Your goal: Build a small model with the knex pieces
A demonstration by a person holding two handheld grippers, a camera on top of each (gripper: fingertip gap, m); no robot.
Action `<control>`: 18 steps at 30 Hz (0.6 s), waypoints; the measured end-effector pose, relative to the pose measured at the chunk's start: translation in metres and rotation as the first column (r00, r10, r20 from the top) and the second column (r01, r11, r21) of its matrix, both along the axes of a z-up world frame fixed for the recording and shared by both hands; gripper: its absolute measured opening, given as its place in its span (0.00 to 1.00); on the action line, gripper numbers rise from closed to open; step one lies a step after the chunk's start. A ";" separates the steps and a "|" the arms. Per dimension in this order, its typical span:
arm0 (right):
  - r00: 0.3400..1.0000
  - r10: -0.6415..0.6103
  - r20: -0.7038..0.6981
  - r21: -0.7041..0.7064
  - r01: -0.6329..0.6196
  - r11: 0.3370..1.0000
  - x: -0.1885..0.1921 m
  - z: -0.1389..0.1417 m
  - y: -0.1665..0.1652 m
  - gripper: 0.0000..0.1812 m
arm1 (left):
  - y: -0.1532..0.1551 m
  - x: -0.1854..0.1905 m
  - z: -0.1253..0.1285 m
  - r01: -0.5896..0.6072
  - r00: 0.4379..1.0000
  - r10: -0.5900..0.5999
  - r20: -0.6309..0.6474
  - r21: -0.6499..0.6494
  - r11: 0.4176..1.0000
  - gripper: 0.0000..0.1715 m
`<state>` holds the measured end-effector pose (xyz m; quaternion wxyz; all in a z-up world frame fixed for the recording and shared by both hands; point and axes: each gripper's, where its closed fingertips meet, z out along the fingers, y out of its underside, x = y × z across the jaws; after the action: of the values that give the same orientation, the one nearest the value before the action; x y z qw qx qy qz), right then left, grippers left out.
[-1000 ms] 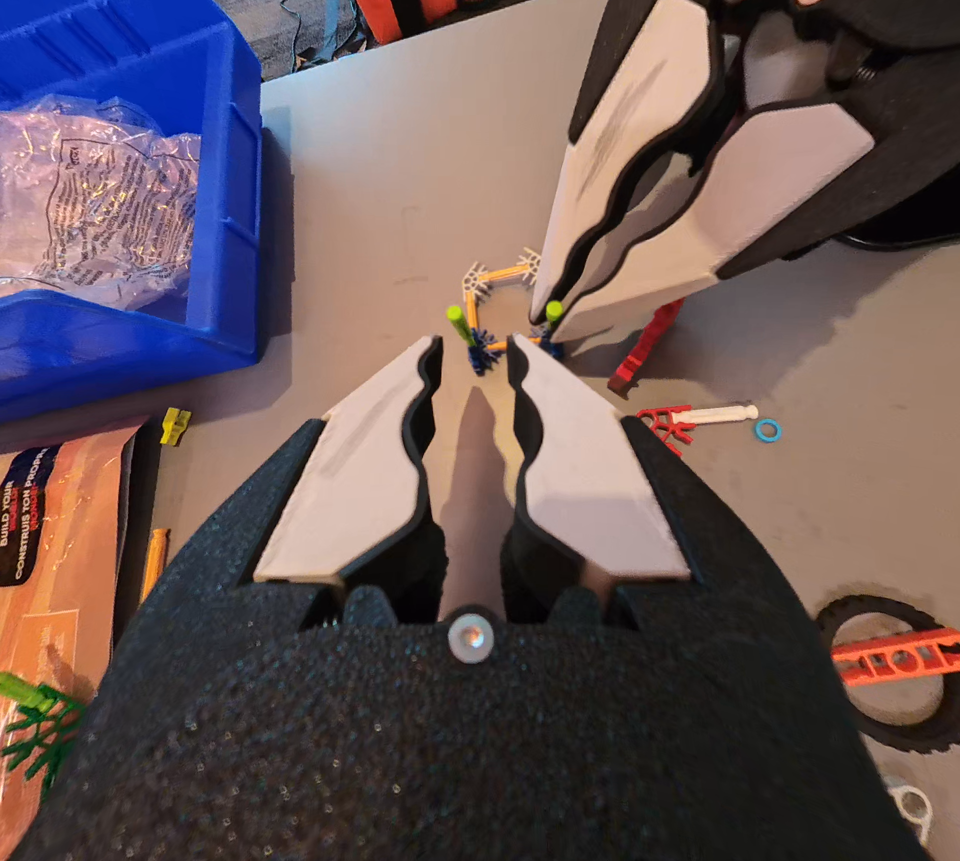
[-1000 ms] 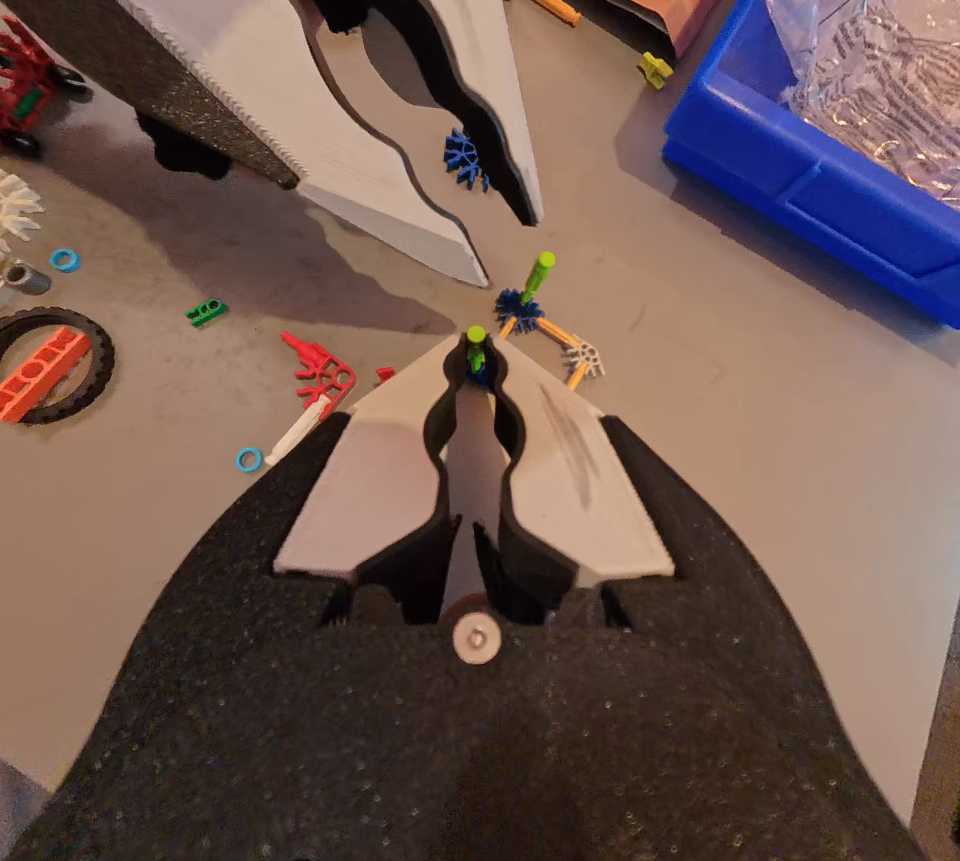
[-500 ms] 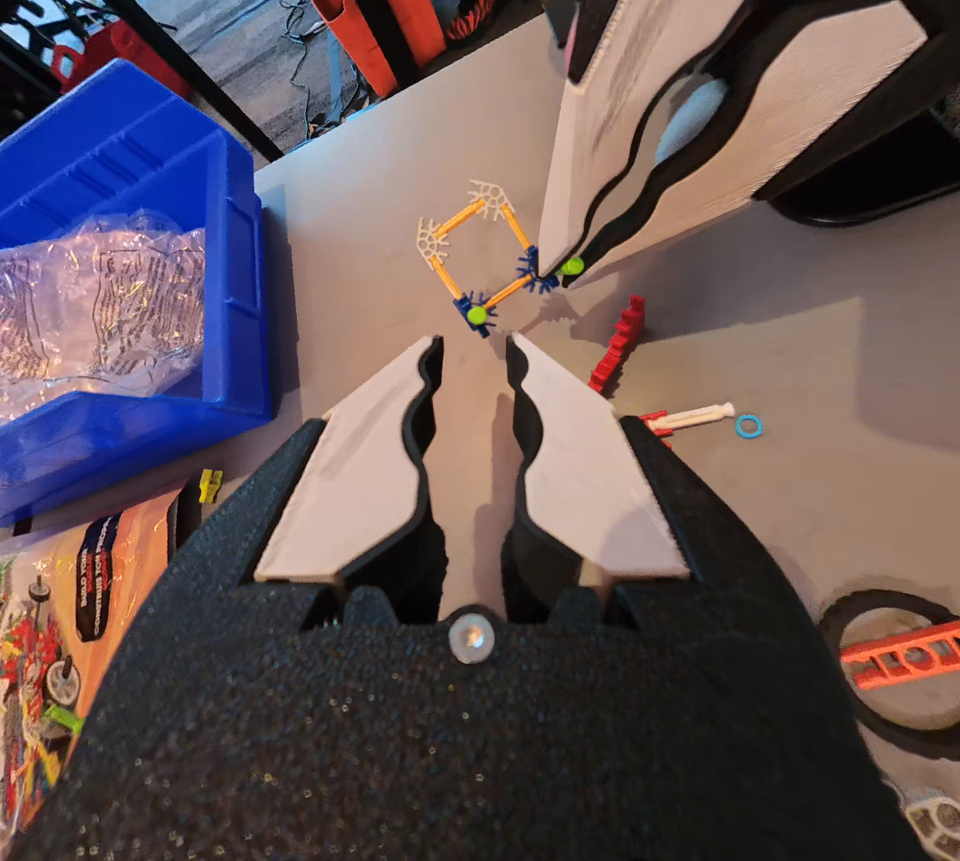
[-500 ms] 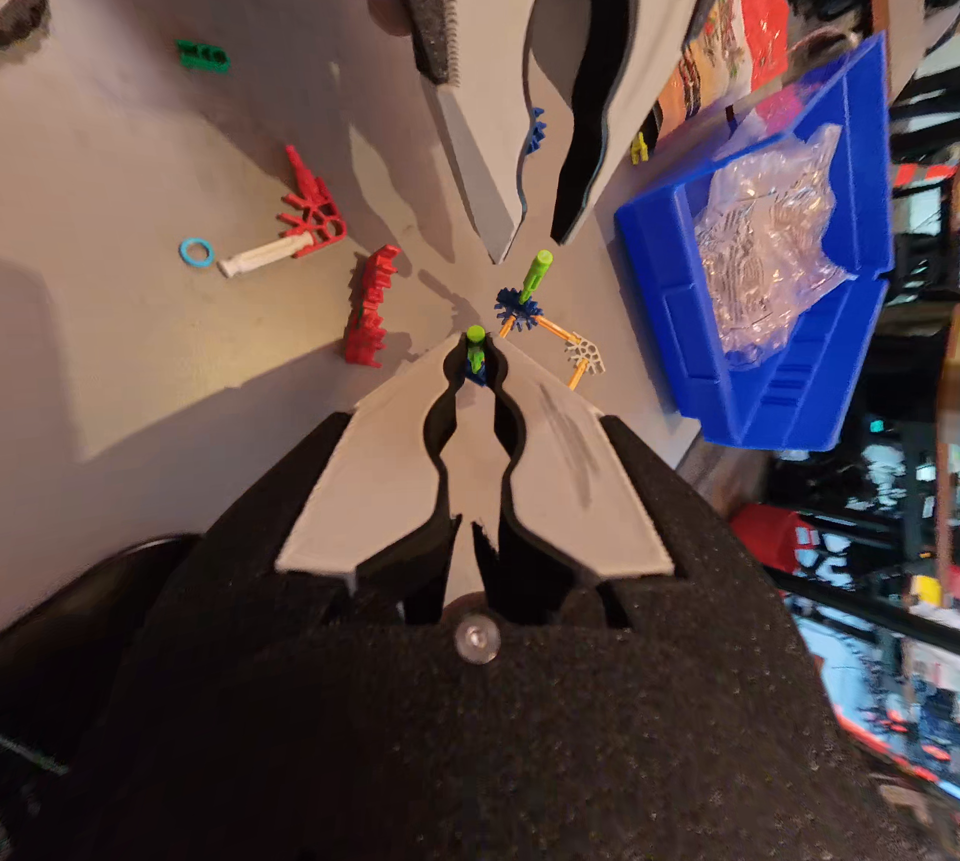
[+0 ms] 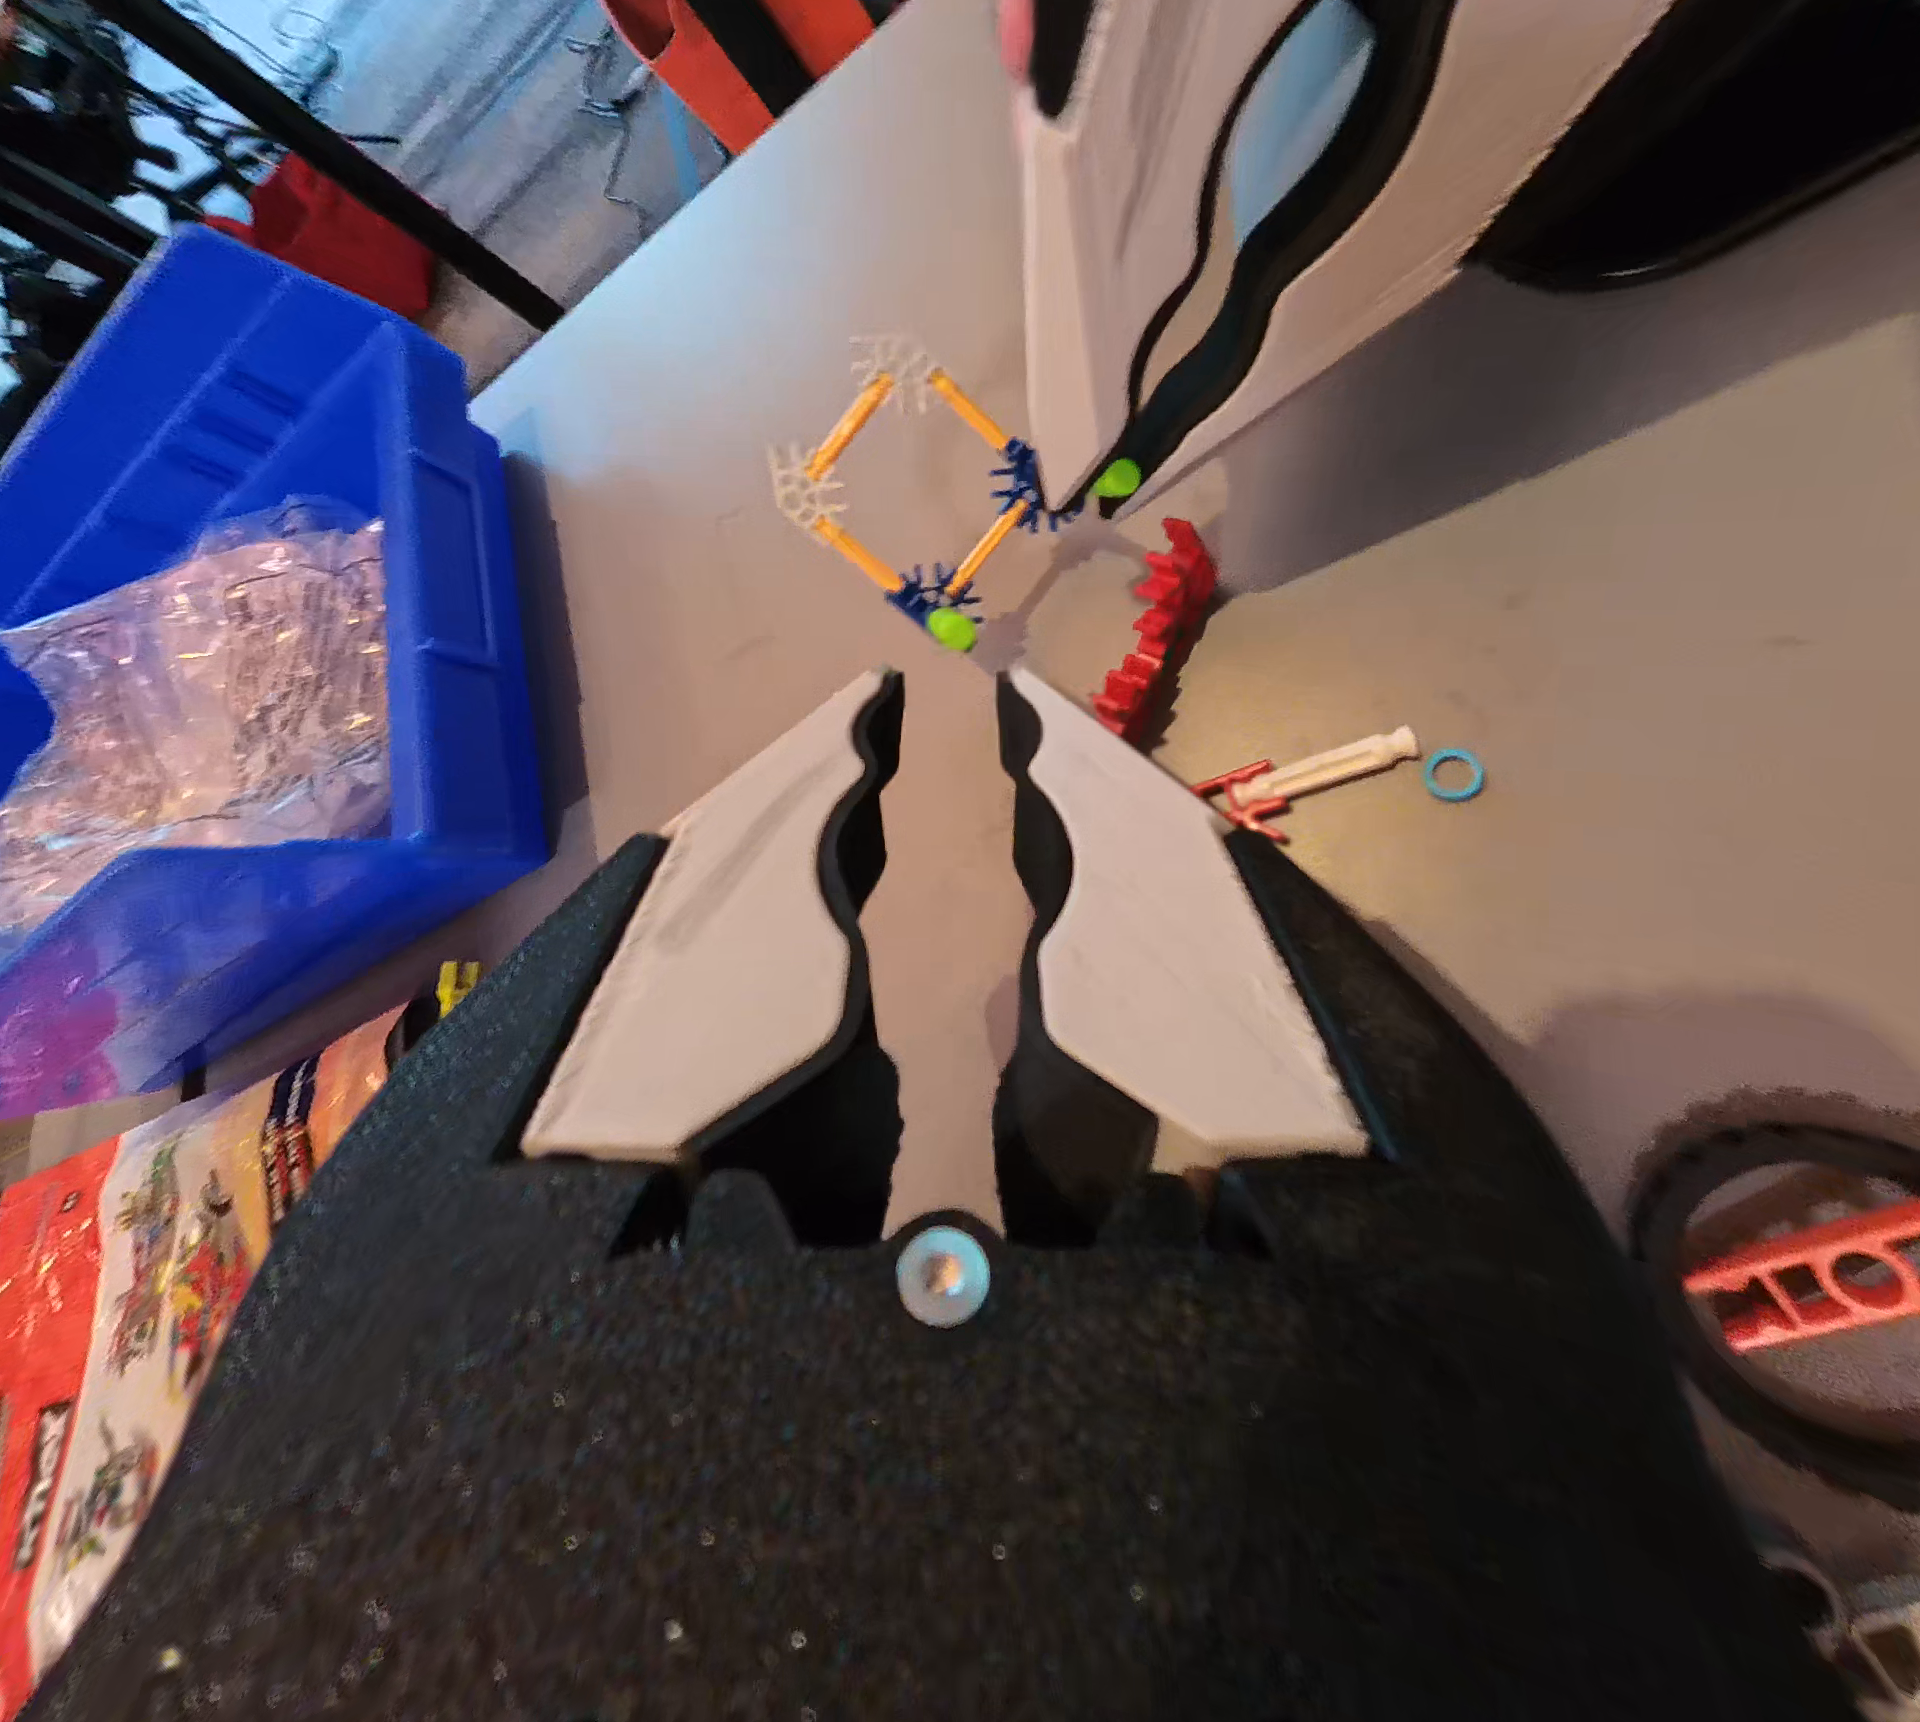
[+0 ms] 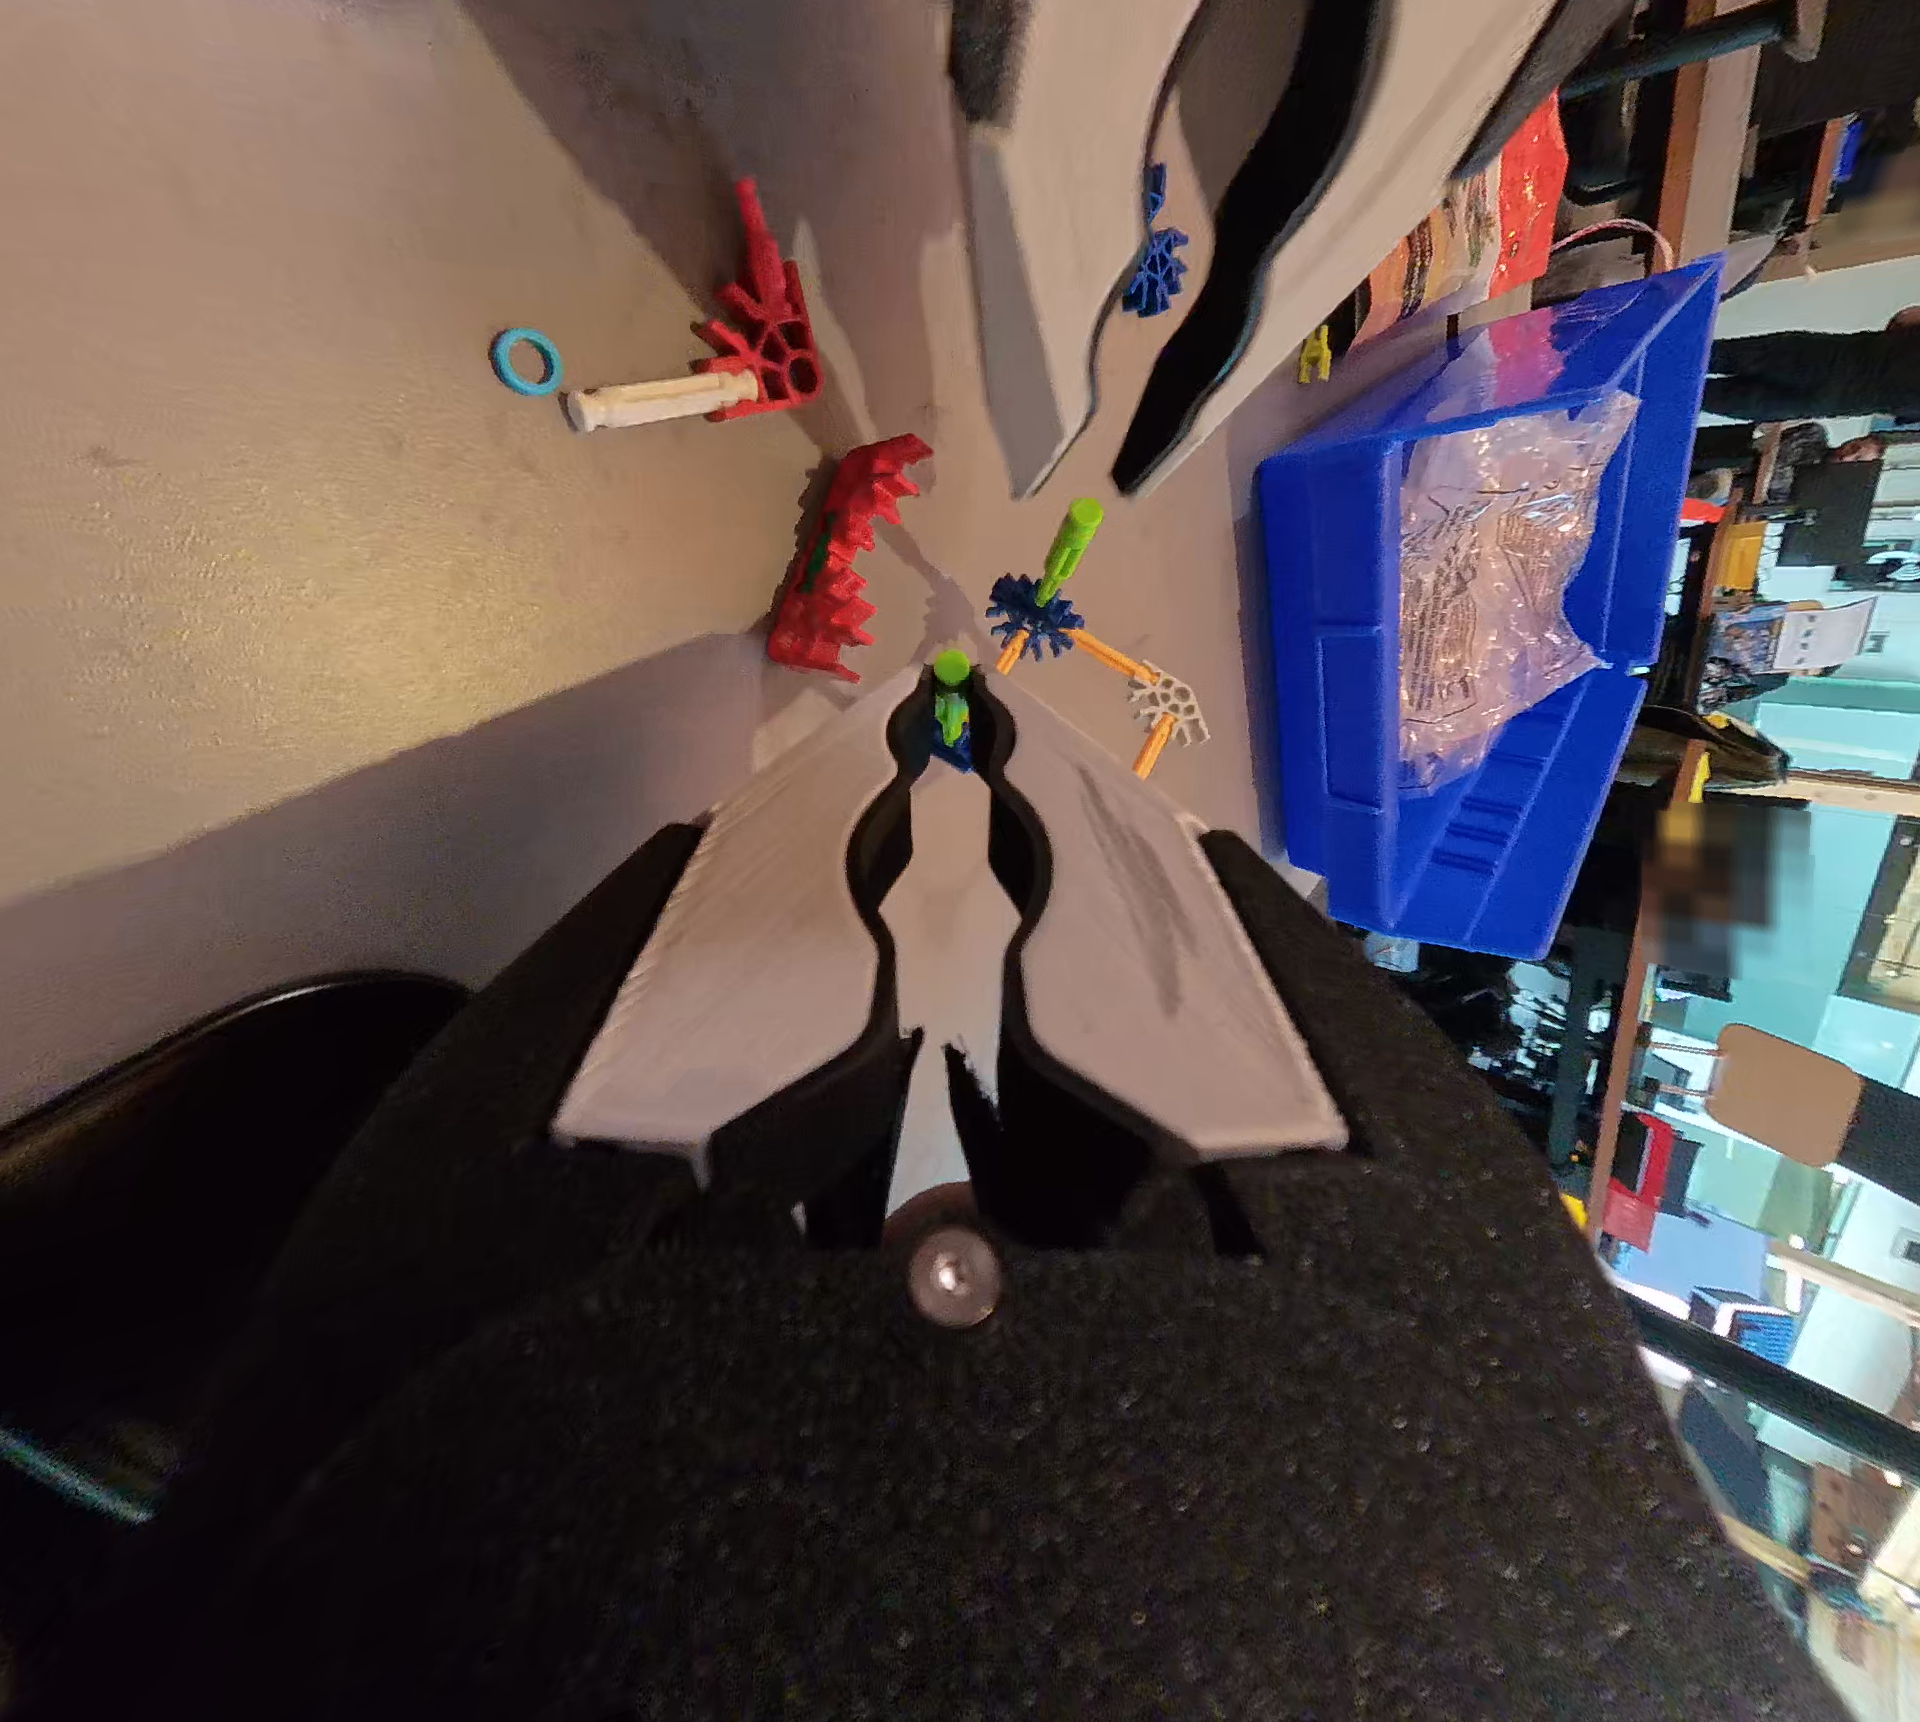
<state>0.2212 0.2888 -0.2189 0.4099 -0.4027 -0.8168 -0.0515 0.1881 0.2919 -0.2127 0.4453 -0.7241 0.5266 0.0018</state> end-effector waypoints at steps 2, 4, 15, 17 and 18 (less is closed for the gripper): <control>1.000 0.011 0.000 0.013 -0.011 1.000 0.000 0.000 -0.001 0.03 | -0.004 -0.003 0.008 0.006 0.999 -0.006 0.047 -0.006 1.000 0.10; 1.000 0.025 -0.005 0.035 -0.025 0.999 -0.001 0.001 -0.002 0.03 | -0.008 -0.004 0.013 0.014 0.997 -0.014 0.074 0.001 1.000 0.10; 0.995 0.087 0.052 0.160 -0.094 0.983 -0.001 -0.005 -0.006 0.03 | -0.024 0.005 0.006 0.090 0.996 -0.091 0.005 0.124 0.988 0.14; 0.994 0.092 0.053 0.167 -0.100 0.981 -0.002 -0.006 -0.005 0.03 | -0.023 0.006 0.005 0.096 0.995 -0.097 -0.003 0.138 0.986 0.14; 0.994 0.094 0.051 0.176 -0.101 0.979 -0.003 -0.006 -0.005 0.03 | -0.024 0.006 0.002 0.098 0.995 -0.097 -0.015 0.130 0.987 0.14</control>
<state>0.2185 0.2842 -0.2244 0.4290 -0.3226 -0.8362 -0.1126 0.1939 0.2684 -0.2108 0.4889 -0.6669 0.5621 0.0177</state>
